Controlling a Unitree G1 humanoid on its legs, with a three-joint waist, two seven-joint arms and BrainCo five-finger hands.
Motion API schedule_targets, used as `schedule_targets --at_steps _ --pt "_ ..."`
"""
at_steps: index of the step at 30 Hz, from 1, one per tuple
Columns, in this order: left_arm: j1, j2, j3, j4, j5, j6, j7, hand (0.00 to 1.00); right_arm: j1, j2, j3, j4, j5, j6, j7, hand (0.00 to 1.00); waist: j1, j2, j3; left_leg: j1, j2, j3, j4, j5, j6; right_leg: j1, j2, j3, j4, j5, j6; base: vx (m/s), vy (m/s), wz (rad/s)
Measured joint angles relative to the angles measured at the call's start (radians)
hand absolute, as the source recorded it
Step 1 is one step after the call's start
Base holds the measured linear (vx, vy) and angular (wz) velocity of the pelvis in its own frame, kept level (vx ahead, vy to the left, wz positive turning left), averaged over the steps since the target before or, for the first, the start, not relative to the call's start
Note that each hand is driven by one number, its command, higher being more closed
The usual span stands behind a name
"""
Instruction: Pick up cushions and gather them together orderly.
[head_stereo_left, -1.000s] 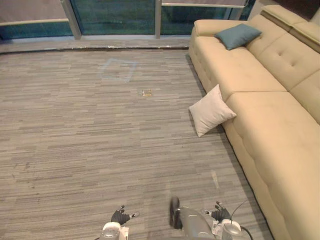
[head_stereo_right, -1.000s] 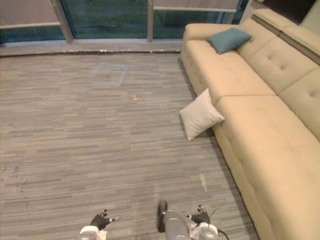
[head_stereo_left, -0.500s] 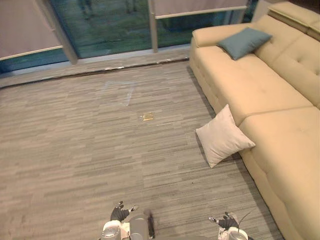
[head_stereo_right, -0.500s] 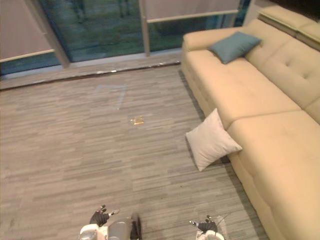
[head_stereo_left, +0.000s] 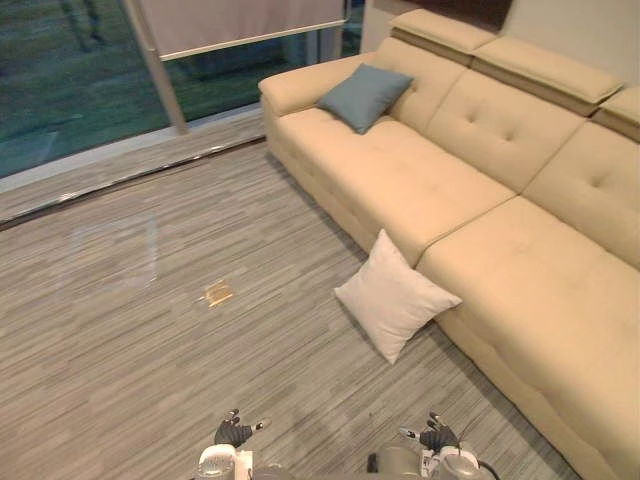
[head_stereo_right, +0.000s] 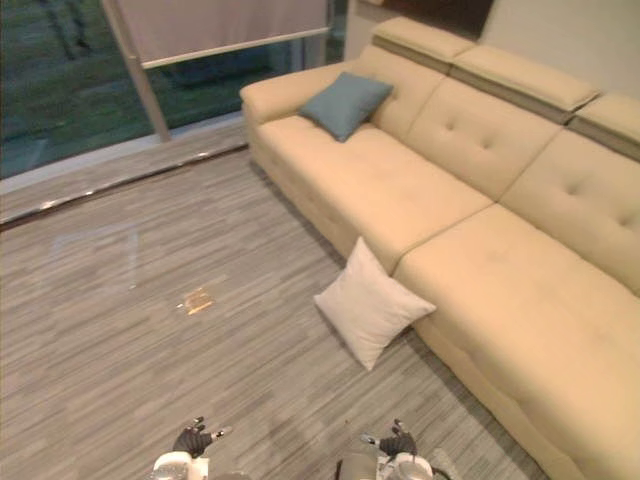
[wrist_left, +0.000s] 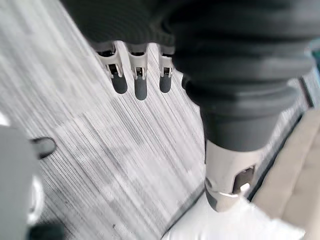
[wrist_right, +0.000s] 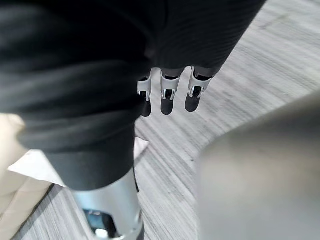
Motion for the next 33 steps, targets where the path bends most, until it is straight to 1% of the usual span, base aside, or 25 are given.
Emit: schedule_targets --at_steps 1,2,3,4,5,7,8,9,10,13,16,18,19,20,21,22,23,25,26,28,29,30,31,32,33 --pt "0.0 0.007 -0.016 0.011 0.001 0.002 -0.006 0.0 0.013 -0.003 -0.004 0.004 0.002 -0.001 0.0 0.0 -0.011 -0.02 0.003 0.036 -0.03 -0.019 -0.004 -0.01 -0.018 0.018 0.023 0.022 -0.145 0.198 -0.094 0.48 -0.018 0.08" --pt "-0.002 0.0 -0.018 0.017 0.001 0.003 -0.006 0.0 0.015 -0.013 -0.01 0.002 0.002 -0.003 0.0 0.0 -0.016 -0.014 0.003 0.052 -0.022 -0.033 -0.002 -0.018 -0.032 0.031 0.03 0.024 -0.138 0.188 -0.159 0.59 -0.018 0.05" --pt "-0.013 -0.016 -0.019 0.024 0.001 0.002 -0.012 0.0 0.012 -0.042 -0.012 0.001 -0.001 -0.001 -0.001 0.0 -0.013 0.032 0.002 0.063 0.004 -0.052 0.022 -0.018 -0.047 0.039 0.036 0.01 -0.094 0.137 -0.146 0.51 -0.058 0.12" --pt "-0.022 -0.025 -0.017 0.024 0.001 0.0 -0.02 0.0 0.017 -0.047 -0.032 0.002 0.0 0.002 0.0 0.0 -0.021 0.042 0.007 0.043 0.014 -0.092 0.116 -0.019 -0.054 0.045 0.022 0.004 -0.056 0.086 -0.143 0.48 -0.071 0.1" --pt "-0.025 -0.03 -0.015 0.024 0.001 0.001 -0.021 0.0 0.02 -0.047 -0.045 0.001 0.0 0.003 0.0 0.0 -0.022 0.046 0.008 0.028 0.021 -0.1 0.162 -0.02 -0.065 0.054 0.022 0.003 -0.052 0.077 -0.145 0.47 -0.14 0.2" --pt "-0.022 -0.053 0.022 0.011 0.001 0.005 -0.024 0.0 0.026 -0.049 -0.049 -0.004 0.0 0.015 -0.002 0.0 -0.017 0.059 0.013 -0.094 0.099 -0.146 0.515 0.012 -0.142 0.138 0.041 0.008 -0.086 0.052 -0.149 0.42 -0.1 -0.04" --pt "-0.009 -0.062 0.032 -0.022 0.001 0.003 -0.025 0.0 0.026 -0.044 -0.04 -0.005 0.0 0.018 -0.001 0.0 -0.014 0.06 0.015 -0.153 0.142 -0.149 0.7 0.001 -0.163 0.204 0.063 0.027 -0.13 0.044 -0.152 0.4 -0.03 -0.29" --pt "-0.006 -0.065 0.034 -0.033 0.001 0.003 -0.025 0.0 0.026 -0.039 -0.041 -0.005 0.0 0.018 -0.001 0.0 -0.01 0.059 0.016 -0.175 0.156 -0.144 0.753 -0.012 -0.162 0.237 0.07 0.04 -0.151 0.038 -0.156 0.42 0.001 -0.56" --pt "-0.003 -0.07 0.043 -0.054 0.0 0.002 -0.025 0.0 0.029 -0.03 -0.043 -0.007 0.0 0.019 -0.001 0.0 -0.001 0.05 0.02 -0.208 0.161 -0.136 0.774 -0.044 -0.129 0.291 0.076 0.071 -0.181 0.028 -0.154 0.37 0.028 -0.81" --pt "0.003 -0.075 0.05 -0.074 0.0 -0.007 -0.025 0.0 0.029 -0.024 -0.041 -0.006 0.0 0.019 0.0 0.0 0.014 0.049 0.018 -0.307 0.117 -0.16 0.619 -0.084 -0.08 0.335 0.075 0.185 -0.198 -0.008 -0.146 0.24 0.08 -0.94" --pt "0.003 -0.068 0.049 -0.072 0.0 -0.011 -0.025 0.0 0.039 -0.026 -0.043 -0.003 0.011 0.018 -0.004 0.0 0.021 0.049 0.019 -0.379 0.045 -0.309 0.357 -0.059 -0.098 0.356 0.057 0.3 -0.206 -0.021 -0.103 0.3 0.201 -1.23" --pt "0.002 -0.067 0.047 -0.07 0.0 -0.012 -0.025 0.0 0.046 -0.037 -0.038 0.0 0.015 0.019 -0.005 0.0 0.021 0.05 0.019 -0.392 0.016 -0.409 0.192 0.013 -0.114 0.383 0.045 0.363 -0.23 -0.038 -0.083 0.31 0.27 -0.88" --pt "0.003 -0.062 0.047 -0.062 0.0 -0.013 -0.025 0.0 0.053 -0.043 -0.031 0.003 0.017 0.019 -0.007 0.0 0.024 0.047 0.017 -0.383 0.012 -0.441 0.126 0.105 -0.14 0.41 0.034 0.407 -0.248 -0.045 -0.048 0.45 0.39 -1.17" --pt "0.004 -0.058 0.046 -0.052 0.0 -0.016 -0.025 0.0 0.058 -0.048 -0.015 0.004 0.017 0.019 -0.007 0.0 0.035 0.048 0.012 -0.363 0.008 -0.431 0.113 0.185 -0.129 0.42 0.031 0.445 -0.256 -0.052 -0.024 0.49 0.404 -1.23" --pt "0.004 -0.038 0.041 -0.04 0.001 -0.017 -0.024 0.0 0.058 -0.035 -0.002 0.015 0.015 0.019 -0.005 0.0 0.039 0.021 -0.001 -0.354 -0.012 -0.378 0.121 0.16 -0.087 0.419 -0.001 0.477 -0.268 -0.048 0.006 0.32 0.267 -0.94" --pt "0.002 -0.029 0.04 -0.03 0.001 -0.017 -0.024 0.0 0.057 -0.026 0.0 0.015 0.015 0.018 -0.003 0.0 0.038 0.012 -0.003 -0.353 -0.016 -0.365 0.124 0.151 -0.075 0.418 -0.009 0.48 -0.273 -0.042 0.015 0.37 0.307 -0.88" --pt "-0.004 -0.012 0.041 -0.012 -0.003 -0.011 -0.026 0.0 0.058 -0.004 0.0 0.016 0.013 0.019 -0.002 0.0 0.038 -0.008 -0.01 -0.351 -0.026 -0.326 0.142 0.135 -0.044 0.412 -0.029 0.489 -0.274 -0.03 0.035 0.32 0.281 -0.59" --pt "-0.012 -0.004 0.034 0.002 0.001 -0.009 -0.025 0.0 0.044 0.0 0.0 0.025 0.008 0.02 -0.001 0.0 0.039 -0.008 -0.008 -0.314 -0.03 -0.258 0.13 0.116 -0.017 0.374 -0.039 0.514 -0.206 -0.016 0.064 0.29 0.259 -0.96" --pt "-0.012 -0.003 0.021 0.008 0.003 -0.008 -0.025 0.0 0.023 -0.002 0.001 0.037 0.0 0.021 0.001 0.0 0.039 0.004 -0.001 -0.253 -0.027 -0.196 0.094 0.109 -0.005 0.315 -0.034 0.524 -0.07 -0.01 0.104 0.23 0.222 -1.16" --pt "-0.012 0.001 0.0 0.013 0.009 -0.008 -0.025 0.0 0.009 -0.008 0.005 0.036 0.0 0.02 0.002 0.0 0.039 0.016 0.006 -0.179 -0.03 -0.129 0.07 0.098 0.013 0.257 -0.039 0.486 0.069 -0.03 0.119 0.22 0.217 -1.21" --pt "-0.009 0.013 -0.006 0.027 0.017 -0.008 -0.025 0.0 0.004 -0.015 0.03 0.035 0.0 0.019 0.002 0.0 0.036 0.021 0.009 -0.133 -0.031 -0.078 0.06 0.097 0.013 0.215 -0.057 0.393 0.115 -0.043 0.099 0.14 0.133 -1.09" --pt "-0.009 0.017 -0.008 0.029 0.021 -0.008 -0.025 0.0 0.004 -0.017 0.039 0.035 0.0 0.018 0.003 0.0 0.035 0.024 0.008 -0.127 -0.03 -0.068 0.059 0.097 0.013 0.201 -0.066 0.358 0.113 -0.043 0.097 0.15 0.078 -1.02" --pt "-0.009 0.031 -0.007 0.028 0.021 -0.008 -0.024 0.0 0.002 -0.016 0.051 0.036 0.0 0.017 0.007 0.0 0.031 0.016 0.002 -0.114 -0.026 -0.042 0.052 0.097 0.013 0.162 -0.074 0.227 0.051 -0.027 0.074 0.12 0.024 -0.6" --pt "-0.009 0.032 -0.007 0.028 0.021 -0.008 -0.024 0.0 0.002 -0.016 0.052 0.036 0.0 0.017 0.008 0.0 0.032 0.014 0.001 -0.111 -0.026 -0.035 0.044 0.097 0.013 0.152 -0.07 0.2 0.025 -0.017 0.068 0.16 -0.016 -0.68" --pt "-0.008 0.033 -0.008 0.029 0.021 -0.006 -0.025 0.0 -0.001 -0.015 0.052 0.036 0.0 0.017 0.008 0.0 0.031 0.006 -0.001 -0.11 -0.028 -0.026 0.029 0.092 0.006 0.124 -0.06 0.127 -0.066 0.039 0.049 0.14 -0.047 -0.39"
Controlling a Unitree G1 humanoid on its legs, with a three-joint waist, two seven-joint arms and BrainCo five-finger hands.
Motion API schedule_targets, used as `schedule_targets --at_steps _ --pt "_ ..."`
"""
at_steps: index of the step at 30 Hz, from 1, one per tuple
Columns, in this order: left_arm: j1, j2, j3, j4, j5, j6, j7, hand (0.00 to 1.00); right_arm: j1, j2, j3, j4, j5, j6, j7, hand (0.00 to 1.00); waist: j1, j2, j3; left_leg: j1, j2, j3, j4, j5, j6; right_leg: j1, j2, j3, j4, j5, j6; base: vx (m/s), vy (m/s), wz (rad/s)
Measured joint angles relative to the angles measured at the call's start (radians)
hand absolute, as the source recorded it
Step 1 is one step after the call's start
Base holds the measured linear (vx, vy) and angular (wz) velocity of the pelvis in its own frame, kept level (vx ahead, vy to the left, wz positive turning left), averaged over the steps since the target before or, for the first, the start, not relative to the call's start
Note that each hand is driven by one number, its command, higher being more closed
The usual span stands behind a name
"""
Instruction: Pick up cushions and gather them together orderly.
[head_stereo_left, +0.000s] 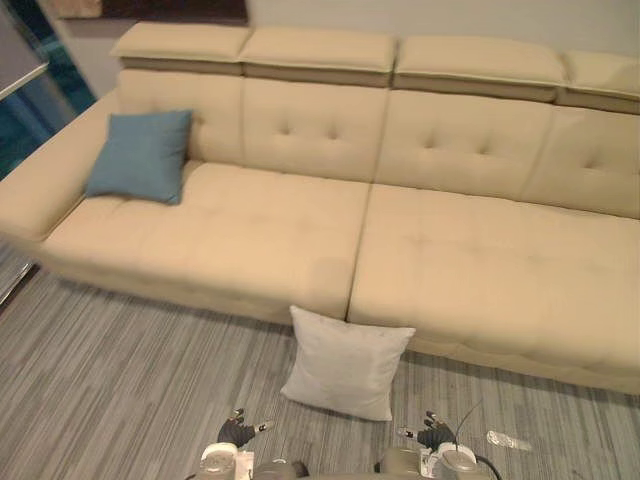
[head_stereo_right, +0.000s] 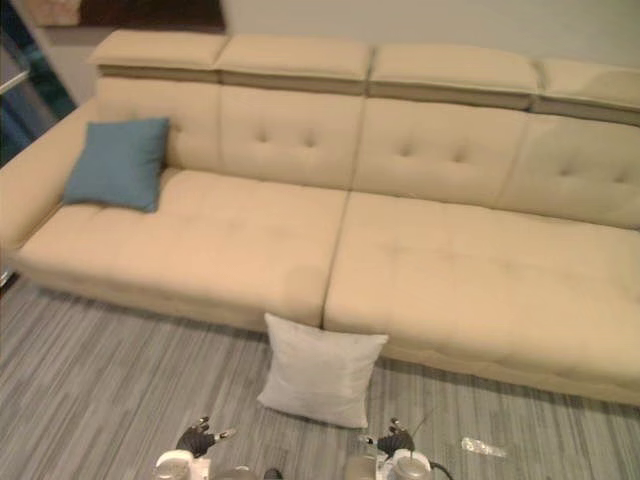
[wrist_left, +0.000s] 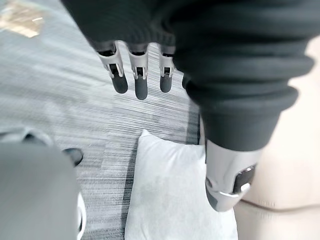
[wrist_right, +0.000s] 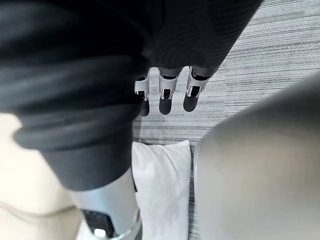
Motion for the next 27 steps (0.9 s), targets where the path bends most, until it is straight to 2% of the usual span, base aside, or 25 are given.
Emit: schedule_targets --at_steps 1,2,4,5,6,7,8,9,10,11,12,13,16,17,18,21,23,24,25,26,27 --pt "-0.002 0.002 0.002 -0.001 -0.002 0.0 0.0 0.0 -0.001 -0.001 -0.001 0.0 0.0 0.0 0.0 0.0 -0.001 -0.01 0.002 0.001 -0.007 -0.001 -0.001 -0.005 -0.008 -0.007 0.007 -0.023 -0.054 0.036 -0.026 0.21 -0.102 -0.52" --pt "-0.01 -0.013 -0.001 0.005 -0.001 0.0 0.0 0.0 -0.003 -0.02 -0.006 0.004 0.0 0.0 -0.001 0.0 -0.004 0.013 0.005 0.003 0.001 -0.009 -0.003 -0.019 -0.027 0.017 0.032 -0.037 -0.099 0.059 -0.083 0.18 -0.089 -0.46" --pt "-0.014 -0.046 -0.014 0.012 0.002 0.0 -0.003 0.0 -0.004 -0.05 -0.017 0.002 0.0 -0.001 -0.002 0.0 -0.007 0.056 0.011 0.009 0.018 -0.032 -0.004 -0.02 -0.03 0.031 0.062 -0.011 -0.141 0.073 -0.099 0.19 -0.094 -0.54" --pt "-0.016 -0.061 -0.02 0.027 0.004 0.001 -0.004 0.0 -0.003 -0.055 -0.024 0.002 0.0 -0.002 -0.003 0.0 -0.019 0.069 0.008 0.025 0.029 -0.047 -0.005 -0.019 -0.031 0.053 0.076 -0.01 -0.162 0.074 -0.101 0.14 -0.084 -0.32" --pt "-0.016 -0.064 -0.02 0.029 0.006 0.001 -0.004 0.0 -0.002 -0.056 -0.024 0.002 0.0 -0.001 -0.003 0.0 -0.023 0.069 0.008 0.029 0.032 -0.048 -0.002 -0.02 -0.033 0.063 0.08 -0.01 -0.168 0.074 -0.101 0.14 -0.09 -0.1" --pt "-0.018 -0.07 -0.024 0.027 0.012 0.0 -0.008 0.0 0.003 -0.061 -0.024 0.001 0.0 -0.001 -0.005 0.0 -0.03 0.072 0.006 0.028 0.051 -0.047 0.05 -0.035 -0.059 0.09 0.089 -0.009 -0.184 0.067 -0.104 0.08 -0.072 0.0" --pt "-0.02 -0.071 -0.024 0.027 0.013 0.0 -0.012 0.0 0.007 -0.06 -0.024 0.001 0.0 -0.002 -0.007 0.0 -0.03 0.067 0.008 0.012 0.064 -0.047 0.098 -0.047 -0.076 0.096 0.091 -0.009 -0.19 0.061 -0.103 0.09 -0.116 0.02" --pt "-0.033 -0.066 -0.028 0.021 0.021 0.0 -0.018 0.0 0.009 -0.056 -0.025 0.001 0.001 -0.001 -0.01 0.0 -0.028 0.053 0.013 -0.03 0.092 -0.053 0.217 -0.061 -0.097 0.109 0.092 -0.005 -0.191 0.051 -0.107 0.05 -0.114 -0.01" --pt "-0.039 -0.063 -0.028 0.01 0.024 -0.001 -0.018 0.0 0.013 -0.053 -0.024 0.0 0.0 0.0 -0.012 0.0 -0.023 0.04 0.02 -0.081 0.121 -0.064 0.344 -0.068 -0.098 0.123 0.093 0.008 -0.194 0.048 -0.108 0.03 -0.074 -0.07" --pt "-0.037 -0.064 -0.028 0.005 0.025 -0.001 -0.018 0.0 0.016 -0.051 -0.024 0.0 0.001 0.0 -0.013 0.0 -0.019 0.038 0.02 -0.105 0.134 -0.069 0.383 -0.074 -0.096 0.124 0.098 0.016 -0.195 0.045 -0.111 0.05 -0.009 -0.27" --pt "-0.035 -0.067 -0.029 0.002 0.029 -0.002 -0.018 0.0 0.02 -0.054 -0.025 0.0 0.001 0.001 -0.014 0.0 -0.01 0.045 0.015 -0.123 0.142 -0.093 0.406 -0.108 -0.094 0.125 0.106 0.03 -0.195 0.04 -0.111 0.07 0.059 -0.39" --pt "-0.035 -0.069 -0.031 0.002 0.03 0.0 -0.019 0.0 0.024 -0.056 -0.032 0.0 0.001 0.001 -0.016 0.0 -0.01 0.048 0.013 -0.135 0.142 -0.11 0.38 -0.131 -0.091 0.125 0.107 0.044 -0.19 0.037 -0.113 0.08 0.073 -0.42" --pt "-0.036 -0.066 -0.038 -0.001 0.029 -0.001 -0.018 0.0 0.027 -0.053 -0.058 0.001 0.006 0.002 -0.018 0.0 -0.009 0.044 0.016 -0.139 0.124 -0.169 0.237 -0.129 -0.085 0.141 0.085 0.07 -0.175 0.03 -0.099 0.1 0.146 -0.37" --pt "-0.036 -0.066 -0.06 -0.001 0.028 -0.001 -0.018 0.0 0.043 -0.062 -0.061 -0.001 0.01 0.001 -0.02 0.0 -0.009 0.052 0.012 -0.137 0.114 -0.207 0.13 -0.067 -0.097 0.143 0.08 0.08 -0.153 0.013 -0.074 0.09 0.173 -0.21" --pt "-0.034 -0.066 -0.069 -0.002 0.028 -0.001 -0.02 0.0 0.045 -0.069 -0.061 0.001 0.01 0.001 -0.021 0.0 -0.008 0.058 0.008 -0.139 0.114 -0.22 0.115 -0.014 -0.112 0.14 0.081 0.087 -0.143 0.007 -0.065 0.11 0.211 -0.25" --pt "-0.048 -0.039 -0.079 -0.002 0.028 -0.003 -0.016 0.0 0.048 -0.057 -0.063 0.001 0.013 0.003 -0.023 0.0 -0.012 0.03 -0.002 -0.119 0.067 -0.201 0.088 -0.012 -0.097 0.135 0.037 0.098 -0.13 -0.004 -0.035 0.13 0.197 -0.03" --pt "-0.069 -0.016 -0.076 -0.007 0.018 -0.001 -0.012 0.0 0.025 -0.042 -0.064 -0.004 0.021 0.004 -0.031 0.0 -0.011 -0.01 0.025 -0.168 0.043 -0.199 0.135 -0.013 -0.094 0.076 0.003 0.096 -0.054 -0.029 -0.013 0.02 0.09 0.16" --pt "-0.081 -0.015 -0.074 -0.017 0.014 0.001 -0.01 0.0 0.019 -0.041 -0.064 -0.008 0.026 0.003 -0.033 0.0 -0.01 -0.013 0.036 -0.193 0.044 -0.199 0.166 -0.019 -0.084 0.056 0.001 0.094 -0.03 -0.03 -0.013 -0.05 0.031 0.2" --pt "-0.098 -0.012 -0.065 -0.049 -0.01 0.0 0.001 0.0 0.004 -0.04 -0.065 -0.036 0.048 0.004 -0.044 0.0 -0.003 -0.012 0.073 -0.256 0.06 -0.197 0.256 -0.041 -0.053 0.008 -0.001 0.087 0.033 -0.032 -0.014 -0.17 0.011 0.24" --pt "-0.129 -0.012 -0.055 -0.091 -0.06 -0.002 0.024 0.0 -0.006 -0.04 -0.065 -0.086 0.085 -0.001 -0.067 0.0 0.004 -0.012 0.107 -0.367 0.085 -0.199 0.387 -0.065 -0.038 -0.081 -0.003 0.065 0.124 -0.037 -0.022 -0.16 0.005 0.23" --pt "-0.138 -0.012 -0.05 -0.105 -0.071 -0.003 0.032 0.0 -0.014 -0.04 -0.068 -0.101 0.09 -0.002 -0.073 0.0 0.007 -0.013 0.112 -0.408 0.095 -0.199 0.426 -0.071 -0.035 -0.116 -0.004 0.059 0.154 -0.039 -0.024 -0.21 -0.002 0.22"
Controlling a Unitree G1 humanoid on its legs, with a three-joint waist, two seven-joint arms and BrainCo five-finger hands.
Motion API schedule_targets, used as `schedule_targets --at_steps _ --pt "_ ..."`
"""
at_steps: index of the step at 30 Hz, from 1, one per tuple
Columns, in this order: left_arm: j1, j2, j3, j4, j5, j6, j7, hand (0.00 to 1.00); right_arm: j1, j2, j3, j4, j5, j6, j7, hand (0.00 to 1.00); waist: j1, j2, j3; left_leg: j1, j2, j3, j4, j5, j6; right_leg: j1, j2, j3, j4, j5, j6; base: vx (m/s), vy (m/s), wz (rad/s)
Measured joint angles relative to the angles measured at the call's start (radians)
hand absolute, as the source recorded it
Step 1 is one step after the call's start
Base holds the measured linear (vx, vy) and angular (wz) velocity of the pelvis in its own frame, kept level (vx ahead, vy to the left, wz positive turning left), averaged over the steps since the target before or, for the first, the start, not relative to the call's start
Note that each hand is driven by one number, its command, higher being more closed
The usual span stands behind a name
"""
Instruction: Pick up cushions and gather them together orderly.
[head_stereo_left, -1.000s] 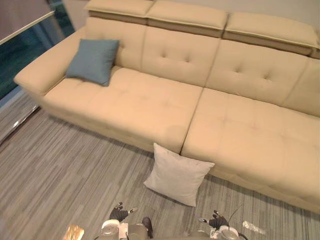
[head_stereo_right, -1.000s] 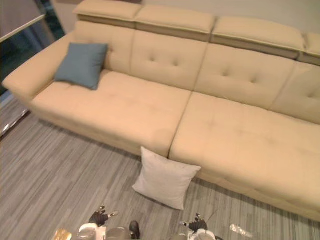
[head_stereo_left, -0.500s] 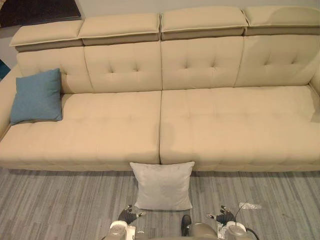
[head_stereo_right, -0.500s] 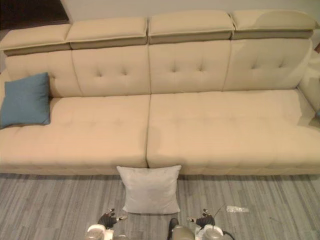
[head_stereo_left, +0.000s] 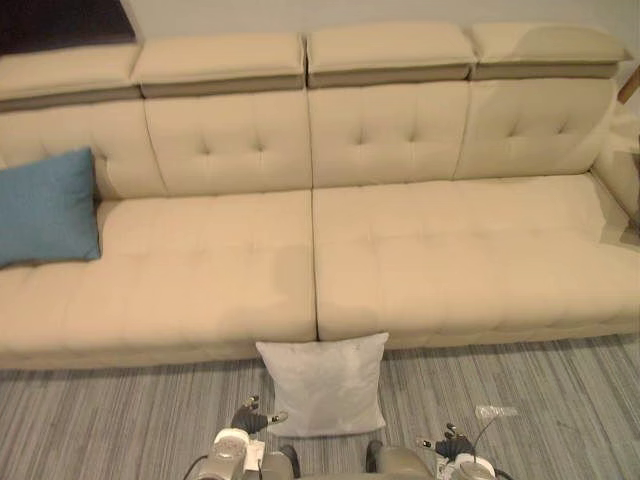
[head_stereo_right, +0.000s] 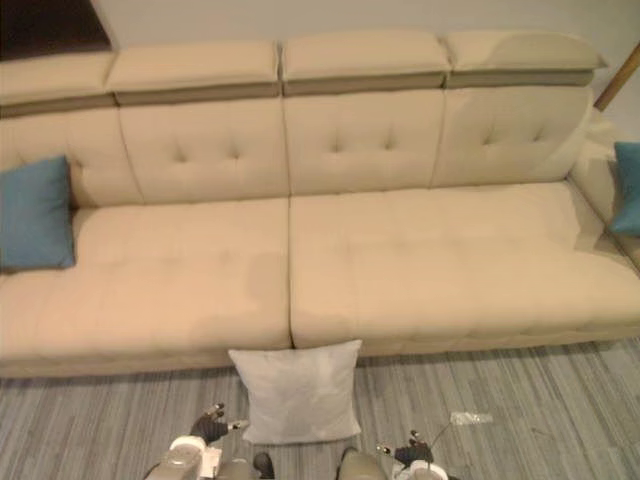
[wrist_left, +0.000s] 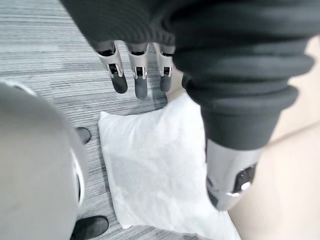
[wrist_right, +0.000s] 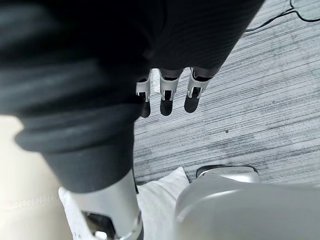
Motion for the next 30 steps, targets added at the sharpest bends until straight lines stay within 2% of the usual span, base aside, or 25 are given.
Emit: schedule_targets --at_steps 1,3,4,5,6,8,9,11,13,16,20,28,29,30 --pt "-0.029 0.0 0.025 -0.03 -0.035 -0.003 0.018 0.0 -0.032 0.0 -0.015 -0.033 0.03 -0.009 -0.017 0.0 0.013 -0.002 0.018 -0.101 0.023 -0.002 0.084 -0.021 0.006 -0.085 -0.001 -0.014 0.064 -0.016 -0.012 -0.21 -0.01 0.17" --pt "-0.101 0.001 0.079 -0.086 -0.119 -0.022 0.055 0.0 -0.1 0.0 -0.072 -0.096 0.079 -0.034 -0.047 0.0 0.017 -0.004 0.044 -0.286 0.054 -0.016 0.205 -0.095 0.011 -0.254 -0.004 -0.034 0.171 -0.089 -0.027 -0.28 -0.036 0.26" --pt "-0.115 0.001 0.089 -0.096 -0.13 -0.025 0.063 0.0 -0.116 0.001 -0.081 -0.1 0.087 -0.039 -0.055 0.0 0.018 -0.006 0.052 -0.319 0.057 -0.021 0.226 -0.099 0.011 -0.281 -0.005 -0.037 0.188 -0.101 -0.031 -0.23 -0.054 0.21" --pt "-0.165 0.004 0.12 -0.113 -0.16 -0.035 0.082 0.0 -0.175 0.0 -0.112 -0.103 0.113 -0.041 -0.071 0.0 0.019 -0.006 0.096 -0.386 0.065 -0.033 0.279 -0.101 0.014 -0.346 -0.009 -0.042 0.244 -0.11 -0.04 -0.23 -0.063 0.13" --pt "-0.202 0.004 0.148 -0.131 -0.187 -0.04 0.093 0.0 -0.211 0.0 -0.123 -0.117 0.144 -0.042 -0.085 0.0 0.019 -0.005 0.107 -0.46 0.073 -0.044 0.319 -0.103 0.016 -0.416 -0.011 -0.047 0.287 -0.117 -0.05 -0.23 -0.067 0.11" --pt "-0.233 0.009 0.159 -0.141 -0.206 -0.044 0.108 0.0 -0.242 0.0 -0.145 -0.136 0.158 -0.045 -0.096 0.0 0.019 -0.004 0.109 -0.532 0.075 -0.053 0.35 -0.106 0.023 -0.488 -0.017 -0.051 0.325 -0.124 -0.05 -0.2 -0.071 0.09" --pt "-0.275 0.022 0.171 -0.161 -0.224 -0.046 0.113 0.0 -0.301 -0.007 -0.166 -0.139 0.192 -0.049 -0.11 0.0 0.019 -0.004 0.112 -0.626 0.084 -0.06 0.388 -0.099 0.024 -0.581 -0.019 -0.053 0.367 -0.126 -0.049 -0.19 -0.081 0.1" --pt "-0.329 0.046 0.176 -0.178 -0.236 -0.048 0.126 0.0 -0.363 -0.015 -0.188 -0.143 0.205 -0.055 -0.118 0.0 0.019 -0.004 0.115 -0.729 0.099 -0.065 0.428 -0.095 0.02 -0.681 -0.019 -0.059 0.41 -0.123 -0.055 -0.14 -0.078 0.06" --pt "-0.408 0.089 0.175 -0.195 -0.243 -0.047 0.127 0.0 -0.454 -0.032 -0.188 -0.168 0.23 -0.057 -0.124 0.0 0.02 -0.004 0.158 -0.811 0.111 -0.073 0.468 -0.082 0.03 -0.762 -0.019 -0.061 0.453 -0.119 -0.062 -0.12 -0.087 0.02" --pt "-0.526 0.152 0.151 -0.22 -0.242 -0.049 0.127 0.0 -0.591 -0.083 -0.175 -0.185 0.236 -0.068 -0.126 0.0 0.023 -0.002 0.185 -0.946 0.124 -0.089 0.525 -0.074 0.032 -0.892 -0.02 -0.068 0.508 -0.112 -0.073 -0.09 -0.051 -0.01" --pt "-0.658 0.195 0.107 -0.232 -0.242 -0.061 0.127 0.0 -0.733 -0.144 -0.105 -0.215 0.265 -0.089 -0.124 0.0 0.024 -0.002 0.209 -1.086 0.129 -0.108 0.585 -0.067 0.029 -1.026 -0.023 -0.069 0.573 -0.108 -0.082 -0.06 -0.02 0.04" --pt "-0.857 0.185 -0.008 -0.233 -0.2 -0.063 0.146 0.0 -0.93 -0.116 0.054 -0.213 0.281 -0.108 -0.141 0.0 0.032 -0.002 0.22 -1.232 0.142 -0.116 0.644 -0.067 0.03 -1.18 -0.024 -0.064 0.641 -0.118 -0.073 -0.06 -0.009 -0.01" --pt "-0.88 0.178 -0.015 -0.233 -0.191 -0.063 0.166 1.0 -0.954 -0.101 0.068 -0.213 0.281 -0.109 -0.148 1.0 0.033 -0.002 0.22 -1.249 0.143 -0.116 0.648 -0.065 0.03 -1.198 -0.024 -0.064 0.647 -0.114 -0.081 -0.04 0.006 0.02" --pt "-0.886 0.172 -0.018 -0.233 -0.185 -0.063 0.175 1.0 -0.963 -0.092 0.073 -0.213 0.282 -0.109 -0.151 1.0 0.033 -0.002 0.22 -1.256 0.144 -0.117 0.652 -0.063 0.026 -1.204 -0.024 -0.064 0.652 -0.111 -0.086 0.0 0.0 0.0"
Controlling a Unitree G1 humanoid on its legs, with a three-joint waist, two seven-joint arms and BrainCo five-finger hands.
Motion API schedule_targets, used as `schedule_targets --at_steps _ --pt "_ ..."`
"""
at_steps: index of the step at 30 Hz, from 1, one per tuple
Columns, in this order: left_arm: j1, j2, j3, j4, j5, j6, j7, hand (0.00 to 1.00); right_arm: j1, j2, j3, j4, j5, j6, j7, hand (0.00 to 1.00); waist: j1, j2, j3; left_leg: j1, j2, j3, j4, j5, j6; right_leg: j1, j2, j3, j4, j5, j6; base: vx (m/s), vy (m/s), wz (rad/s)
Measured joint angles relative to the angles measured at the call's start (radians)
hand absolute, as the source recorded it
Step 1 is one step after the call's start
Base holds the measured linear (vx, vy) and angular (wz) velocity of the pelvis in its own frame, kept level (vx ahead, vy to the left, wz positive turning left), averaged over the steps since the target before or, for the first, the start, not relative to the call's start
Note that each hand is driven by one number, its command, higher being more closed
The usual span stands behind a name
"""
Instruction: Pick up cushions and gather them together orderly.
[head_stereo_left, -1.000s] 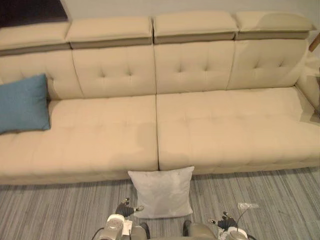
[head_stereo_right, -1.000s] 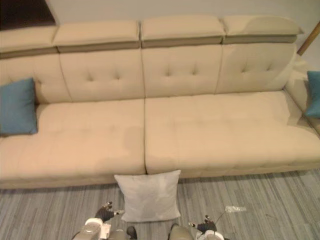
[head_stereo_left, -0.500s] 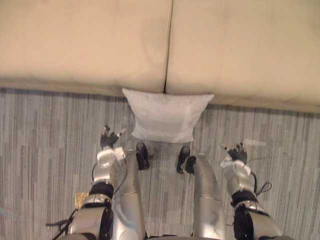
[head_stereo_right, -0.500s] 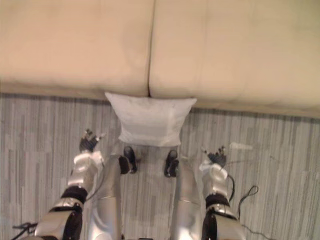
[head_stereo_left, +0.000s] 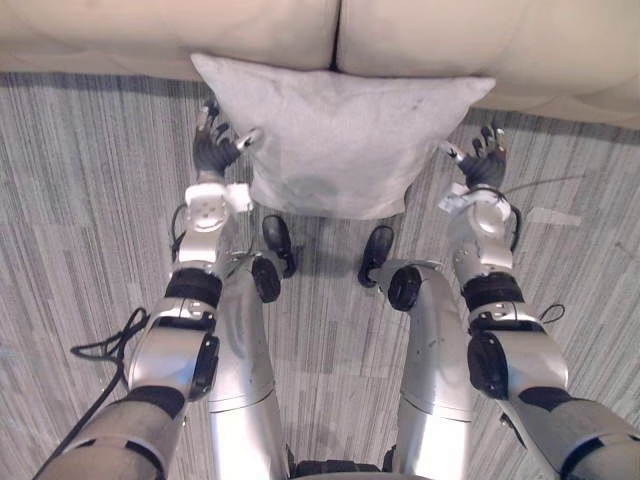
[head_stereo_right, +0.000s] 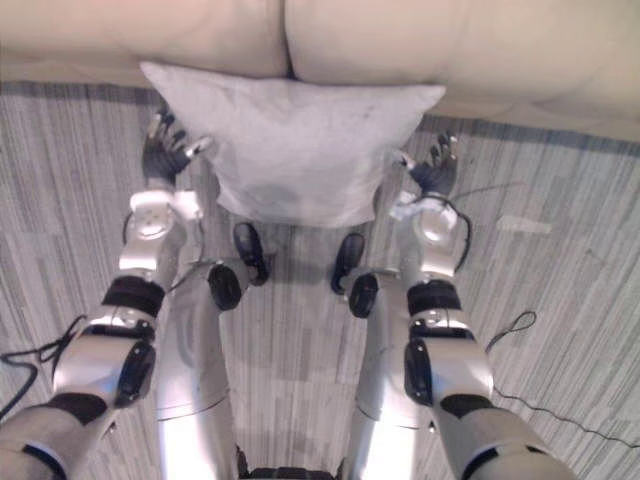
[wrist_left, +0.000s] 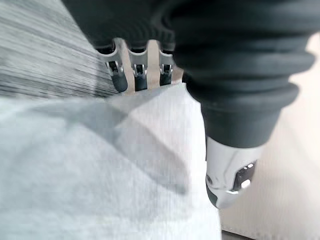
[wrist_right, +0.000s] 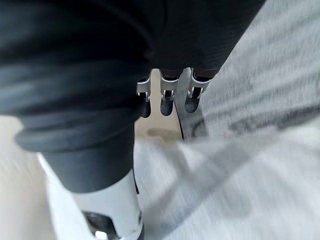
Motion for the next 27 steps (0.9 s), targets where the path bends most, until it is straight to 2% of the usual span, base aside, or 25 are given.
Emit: schedule_targets --at_steps 4,7,15,19,21,23,27 --pt "-0.028 -0.023 -0.027 -0.008 0.007 0.001 0.058 1.0 -0.037 0.022 0.033 0.0 0.001 -0.002 -0.041 1.0 0.002 0.0 0.0 -0.025 -0.001 -0.002 0.018 0.0 0.0 -0.025 -0.006 0.001 0.02 -0.002 -0.002 -0.01 0.006 0.02" --pt "-0.038 -0.005 -0.046 -0.022 0.037 0.002 0.088 1.0 -0.038 0.019 0.041 -0.002 0.001 -0.009 -0.055 1.0 0.002 0.0 0.0 -0.044 -0.001 -0.004 0.03 -0.001 0.002 -0.041 -0.006 0.001 0.027 0.0 -0.006 0.0 0.0 0.0" --pt "-0.034 0.002 -0.076 -0.071 0.035 0.004 0.104 1.0 -0.019 0.006 0.1 -0.073 0.063 -0.009 -0.06 1.0 -0.004 0.0 0.0 -0.019 0.0 -0.002 0.047 -0.004 0.007 -0.019 -0.004 0.009 0.034 0.004 -0.01 -0.01 0.008 -0.02" --pt "0.054 -0.022 -0.084 -0.165 0.0 -0.002 0.105 1.0 0.1 0.043 0.102 -0.211 0.063 -0.01 -0.06 1.0 -0.007 -0.001 -0.001 0.1 0.016 0.015 0.003 -0.006 0.004 0.094 0.013 0.008 -0.021 0.004 -0.008 -0.01 -0.011 -0.14" --pt "0.126 -0.051 -0.084 -0.198 -0.001 -0.021 0.106 1.0 0.185 0.065 0.105 -0.27 0.061 -0.024 -0.06 1.0 -0.01 -0.002 -0.044 0.162 0.017 0.03 -0.059 -0.007 -0.002 0.147 0.025 0.011 -0.084 0.011 0.001 -0.02 -0.024 -0.16" --pt "0.21 -0.087 -0.088 -0.261 -0.002 -0.051 0.106 1.0 0.28 0.084 0.106 -0.359 0.06 -0.043 -0.06 1.0 -0.013 -0.002 -0.052 0.272 0.015 0.055 -0.142 0.013 -0.014 0.246 0.024 0.001 -0.168 0.034 -0.003 0.01 -0.022 -0.12" --pt "0.364 -0.15 -0.134 -0.395 0.001 -0.057 0.107 1.0 0.478 0.093 0.119 -0.537 0.057 -0.069 -0.06 1.0 -0.027 -0.002 -0.053 0.494 -0.004 0.071 -0.261 0.029 -0.028 0.468 0.028 -0.015 -0.28 0.049 -0.016 0.07 -0.033 0.02"
